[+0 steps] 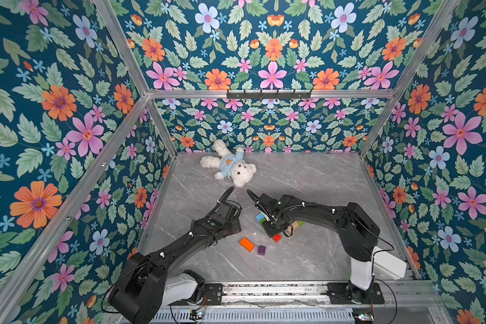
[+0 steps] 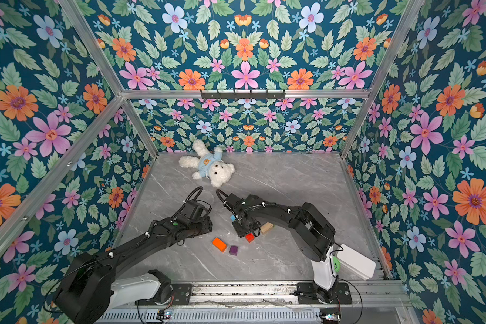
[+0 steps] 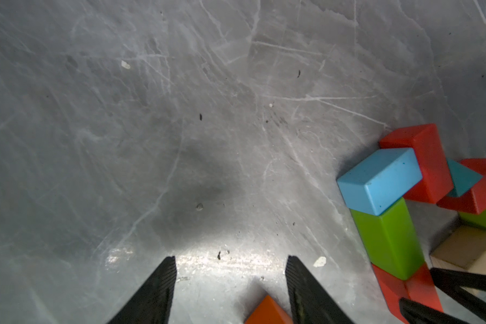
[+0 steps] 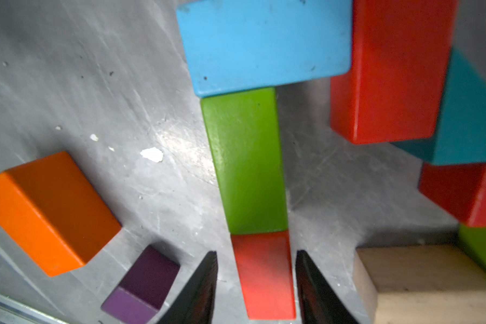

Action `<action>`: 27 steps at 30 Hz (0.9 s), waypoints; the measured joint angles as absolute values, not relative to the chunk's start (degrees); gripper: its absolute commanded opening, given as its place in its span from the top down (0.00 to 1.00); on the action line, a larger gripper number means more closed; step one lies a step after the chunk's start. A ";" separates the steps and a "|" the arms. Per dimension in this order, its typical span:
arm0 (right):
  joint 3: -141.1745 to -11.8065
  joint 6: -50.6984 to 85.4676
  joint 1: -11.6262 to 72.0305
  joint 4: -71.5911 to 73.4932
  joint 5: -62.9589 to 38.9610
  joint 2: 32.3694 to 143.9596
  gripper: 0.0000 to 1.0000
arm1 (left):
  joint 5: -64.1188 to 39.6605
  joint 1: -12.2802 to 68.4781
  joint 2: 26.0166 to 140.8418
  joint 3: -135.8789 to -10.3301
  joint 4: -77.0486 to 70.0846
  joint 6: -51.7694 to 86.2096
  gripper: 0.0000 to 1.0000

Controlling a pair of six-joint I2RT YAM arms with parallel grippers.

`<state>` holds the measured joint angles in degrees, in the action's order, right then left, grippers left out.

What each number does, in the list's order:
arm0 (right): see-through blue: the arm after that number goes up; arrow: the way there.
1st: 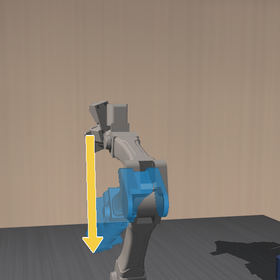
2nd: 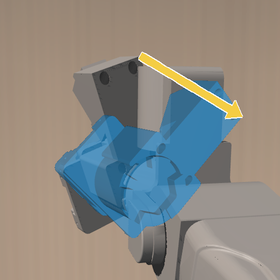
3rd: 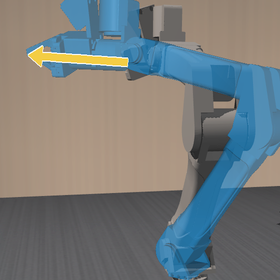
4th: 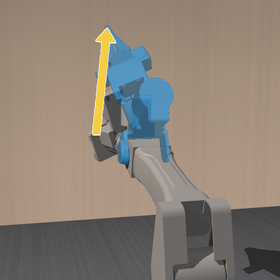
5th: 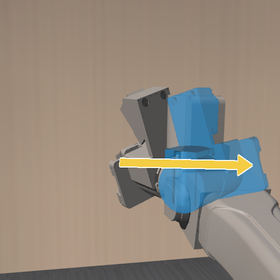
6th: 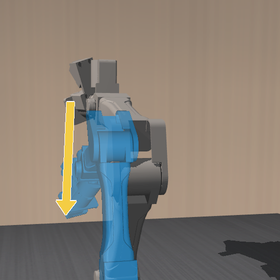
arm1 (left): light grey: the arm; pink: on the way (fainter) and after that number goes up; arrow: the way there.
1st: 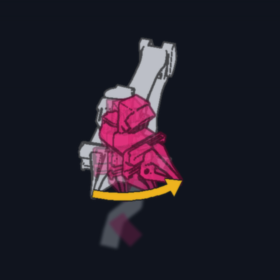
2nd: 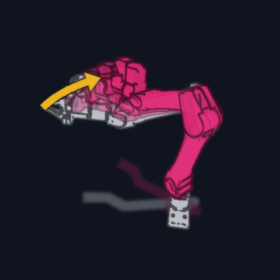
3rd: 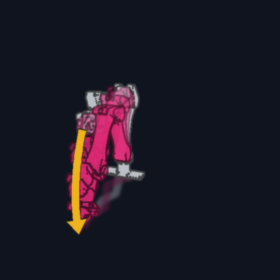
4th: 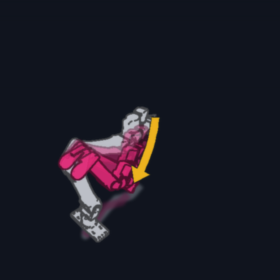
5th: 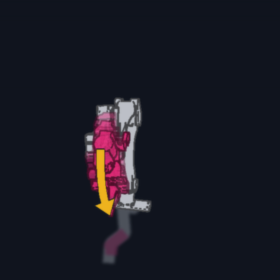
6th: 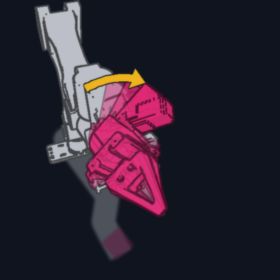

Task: Assemble a heart with building blocks
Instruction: Assemble the building block at the center of the board, then pick up the building block from the center of the board.

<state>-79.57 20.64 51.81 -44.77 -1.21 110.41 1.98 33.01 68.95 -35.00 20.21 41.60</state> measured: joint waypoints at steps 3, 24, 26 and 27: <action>-79.59 20.69 51.88 -45.10 -0.71 109.71 0.43 | 1.98 33.01 68.42 -34.74 20.18 41.65 0.34; -70.19 32.84 50.54 -47.20 9.10 82.35 0.35 | -4.67 44.16 72.82 -37.78 27.35 64.55 0.31; -68.05 33.06 49.76 -47.31 9.17 79.64 0.34 | -4.69 44.84 74.65 -38.72 27.22 66.61 0.31; -67.20 33.19 49.43 -47.40 9.17 78.50 0.34 | -4.69 45.06 75.35 -39.03 27.03 67.35 0.32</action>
